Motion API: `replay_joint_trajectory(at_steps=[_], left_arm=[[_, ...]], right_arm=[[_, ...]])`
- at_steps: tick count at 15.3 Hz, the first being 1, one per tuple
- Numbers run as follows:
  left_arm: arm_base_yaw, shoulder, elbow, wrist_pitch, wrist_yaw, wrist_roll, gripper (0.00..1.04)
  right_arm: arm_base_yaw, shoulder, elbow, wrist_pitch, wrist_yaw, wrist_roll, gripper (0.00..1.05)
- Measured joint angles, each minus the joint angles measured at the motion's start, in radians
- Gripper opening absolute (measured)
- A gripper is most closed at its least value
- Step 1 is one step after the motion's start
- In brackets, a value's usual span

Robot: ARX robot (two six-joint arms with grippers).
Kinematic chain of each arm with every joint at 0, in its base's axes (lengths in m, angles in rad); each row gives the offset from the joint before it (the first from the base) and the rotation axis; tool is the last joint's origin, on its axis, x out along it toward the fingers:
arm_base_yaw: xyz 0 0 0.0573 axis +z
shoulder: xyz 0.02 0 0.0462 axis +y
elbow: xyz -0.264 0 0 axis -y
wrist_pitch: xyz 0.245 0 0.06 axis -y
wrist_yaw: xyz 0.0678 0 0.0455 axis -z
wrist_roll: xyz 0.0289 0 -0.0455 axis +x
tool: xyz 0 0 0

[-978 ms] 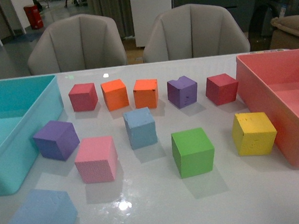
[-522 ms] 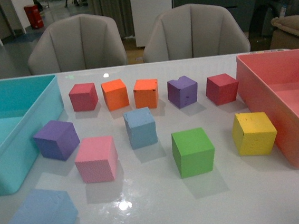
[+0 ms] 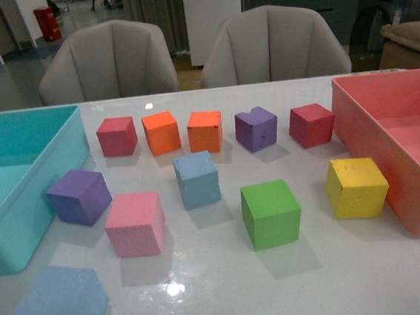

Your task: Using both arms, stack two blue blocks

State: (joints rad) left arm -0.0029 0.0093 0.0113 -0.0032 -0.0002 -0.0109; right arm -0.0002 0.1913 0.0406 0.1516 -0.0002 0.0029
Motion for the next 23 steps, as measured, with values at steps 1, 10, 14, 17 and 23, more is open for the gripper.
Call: replay_joint_trajectory(at_steps=[1, 10, 14, 17, 23], left_arm=[[0.0, 0.0, 0.0, 0.0, 0.0, 0.0, 0.98], [0.0, 0.0, 0.0, 0.0, 0.0, 0.0, 0.98], [0.0, 0.0, 0.0, 0.0, 0.0, 0.0, 0.98], [0.0, 0.0, 0.0, -0.004, -0.001, 0.0, 0.98], [-0.051, 0.483, 0.173, 0.153, 0.015, 0.055, 0.98]], right_arm=[[0.0, -0.026, -0.019, 0.002, 0.0, 0.0, 0.02], [0.0, -0.187, -0.029, -0.155, 0.001, -0.001, 0.24], [0.0, -0.187, -0.029, -0.155, 0.001, 0.0, 0.75], [0.0, -0.187, -0.029, -0.155, 0.001, 0.0, 0.97], [0.0, -0.187, -0.029, -0.155, 0.0, 0.0, 0.98]])
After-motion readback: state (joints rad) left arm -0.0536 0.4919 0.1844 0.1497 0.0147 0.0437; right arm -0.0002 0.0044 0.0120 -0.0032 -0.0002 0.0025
